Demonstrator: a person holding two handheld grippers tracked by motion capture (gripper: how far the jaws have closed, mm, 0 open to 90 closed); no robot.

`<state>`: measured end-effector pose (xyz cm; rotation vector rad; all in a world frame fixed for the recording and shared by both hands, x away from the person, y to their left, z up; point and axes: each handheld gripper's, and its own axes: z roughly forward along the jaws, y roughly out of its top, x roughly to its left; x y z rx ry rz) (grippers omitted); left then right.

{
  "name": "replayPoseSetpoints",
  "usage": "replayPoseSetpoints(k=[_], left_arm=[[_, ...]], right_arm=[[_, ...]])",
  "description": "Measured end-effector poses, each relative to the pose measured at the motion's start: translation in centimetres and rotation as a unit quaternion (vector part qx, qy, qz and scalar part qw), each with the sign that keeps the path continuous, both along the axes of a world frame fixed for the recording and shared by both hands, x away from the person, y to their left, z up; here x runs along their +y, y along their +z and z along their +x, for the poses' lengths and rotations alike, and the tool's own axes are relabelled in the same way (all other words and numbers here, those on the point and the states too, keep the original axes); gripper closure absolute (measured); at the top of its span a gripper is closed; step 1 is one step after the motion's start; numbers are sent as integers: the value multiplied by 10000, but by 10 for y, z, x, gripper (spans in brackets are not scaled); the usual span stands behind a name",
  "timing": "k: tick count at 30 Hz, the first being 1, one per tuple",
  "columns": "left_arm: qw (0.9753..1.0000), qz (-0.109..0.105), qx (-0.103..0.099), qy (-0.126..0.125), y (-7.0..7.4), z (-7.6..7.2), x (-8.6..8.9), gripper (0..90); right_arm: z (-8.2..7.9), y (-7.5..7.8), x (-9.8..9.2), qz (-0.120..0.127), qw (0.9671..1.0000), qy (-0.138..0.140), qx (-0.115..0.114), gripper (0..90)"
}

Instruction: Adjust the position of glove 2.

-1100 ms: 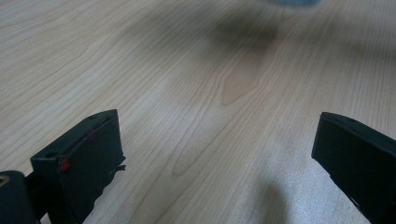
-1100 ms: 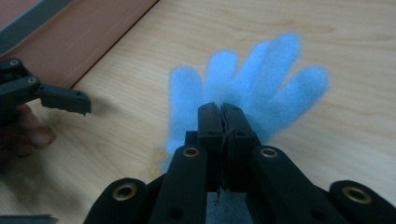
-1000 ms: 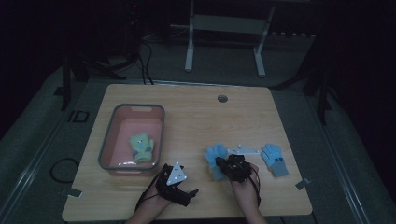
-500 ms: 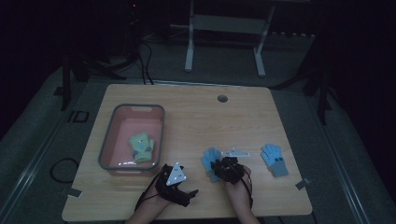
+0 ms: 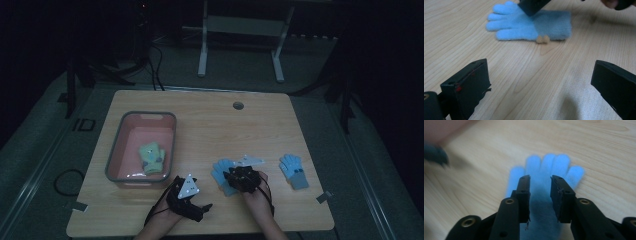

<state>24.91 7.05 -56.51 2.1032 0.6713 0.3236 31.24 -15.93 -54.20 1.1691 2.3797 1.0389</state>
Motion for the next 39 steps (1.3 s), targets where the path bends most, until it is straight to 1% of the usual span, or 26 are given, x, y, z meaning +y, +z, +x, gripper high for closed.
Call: replayPoseSetpoints(k=[1, 2, 3, 4, 5, 7, 9, 11, 13, 15, 16, 17, 18, 19, 22, 24, 25, 26, 29, 30, 32, 33, 35, 37, 39], left_arm=[[10000, -17, 1, 10, 0, 0, 0, 21], [10000, -17, 1, 10, 0, 0, 0, 21], [10000, -17, 1, 10, 0, 0, 0, 21], [10000, -19, -2, 8, 0, 0, 0, 21], [10000, -18, 1, 4, 0, 0, 0, 21], [10000, -6, 0, 6, 0, 0, 0, 21], [10000, 0, 7, 6, 0, 0, -1, 21], [10000, -8, 12, 10, 0, 0, -1, 21], [10000, -14, 12, 16, 0, 0, 0, 21], [10000, -17, 13, 22, -1, 1, 0, 21], [10000, 1, 12, 16, -1, 1, 0, 21], [10000, -3, 7, 17, -1, 0, 0, 21], [10000, -4, 2, 6, 0, 0, 0, 21], [10000, -9, 3, 2, 0, 0, 0, 21], [10000, -9, -1, -17, 0, 0, 0, 21], [10000, -37, 4, -5, 0, 0, 0, 21], [10000, -39, 8, -6, 0, 0, 1, 21], [10000, -39, 8, -6, 0, 0, 1, 21], [10000, -49, 8, -8, 0, 0, 1, 21], [10000, -41, 3, -20, 0, 0, 0, 21], [10000, -59, 7, -31, 0, 0, 1, 21], [10000, -76, 5, -18, 0, 0, 1, 21], [10000, -77, -1, -15, 0, 0, 1, 21], [10000, -67, -8, -11, 0, 0, 1, 21], [10000, -46, -9, -32, 0, -1, 1, 21]], right_arm=[[2, -3, 1, -235, 9996, 144, -43, 672], [2, -3, 1, -235, 9996, 144, -43, 672], [4, -6, 1, -375, 9987, 345, -41, 672], [4, -11, 2, -514, 9965, 633, -202, 705], [4, -12, 2, -516, 9960, 692, -224, 746], [4, -14, 1, -517, 9957, 709, -302, 824], [4, -13, 2, -465, 9966, 598, -312, 867], [3, -8, 2, -316, 9986, 305, -297, 880], [0, 1, 2, -145, 9992, -5, -360, 881], [-2, 11, 1, 83, 9986, -277, -440, 880], [-3, 16, 1, 147, 9980, -384, -484, 880], [-3, 19, 1, 150, 9974, -515, -483, 880], [-2, 21, 1, 198, 9971, -578, -450, 879], [-2, 21, 0, 241, 9963, -705, -438, 879], [1, 17, -4, 355, 9945, -943, -274, 879], [2, 11, -5, 258, 9947, -970, -214, 879], [2, 8, -5, 248, 9945, -998, -190, 880], [2, 8, -5, 248, 9945, -998, -190, 880], [4, -2, -8, 200, 9935, -1116, -46, 877], [5, -5, -9, 187, 9932, -1145, -33, 869], [6, -10, -10, 138, 9933, -1141, 66, 829], [6, -12, -11, 138, 9933, -1148, 41, 804], [6, -11, -9, 49, 9933, -1151, -10, 760], [5, -10, -10, 78, 9936, -1123, 2, 730], [5, -7, -11, 121, 9940, -1087, 19, 725]])
